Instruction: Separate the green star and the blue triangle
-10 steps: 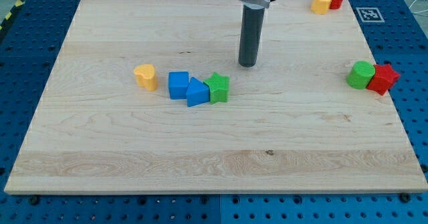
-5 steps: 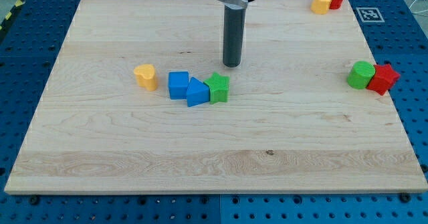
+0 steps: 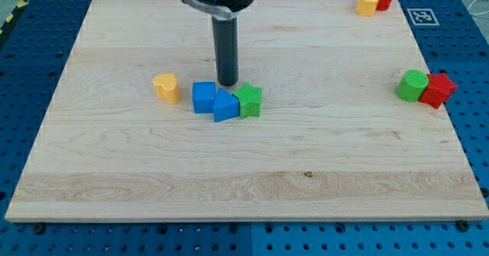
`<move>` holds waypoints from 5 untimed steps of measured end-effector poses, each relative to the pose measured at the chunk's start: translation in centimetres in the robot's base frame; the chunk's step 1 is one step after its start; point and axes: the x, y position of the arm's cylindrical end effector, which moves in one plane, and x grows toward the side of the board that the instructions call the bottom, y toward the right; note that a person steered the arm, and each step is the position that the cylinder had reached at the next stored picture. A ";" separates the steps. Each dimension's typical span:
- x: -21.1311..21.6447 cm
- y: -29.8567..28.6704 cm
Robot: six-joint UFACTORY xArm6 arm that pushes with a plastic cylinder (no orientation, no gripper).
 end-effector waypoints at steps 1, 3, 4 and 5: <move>1.2 0.0; 4.7 0.1; 5.5 0.4; 7.2 2.1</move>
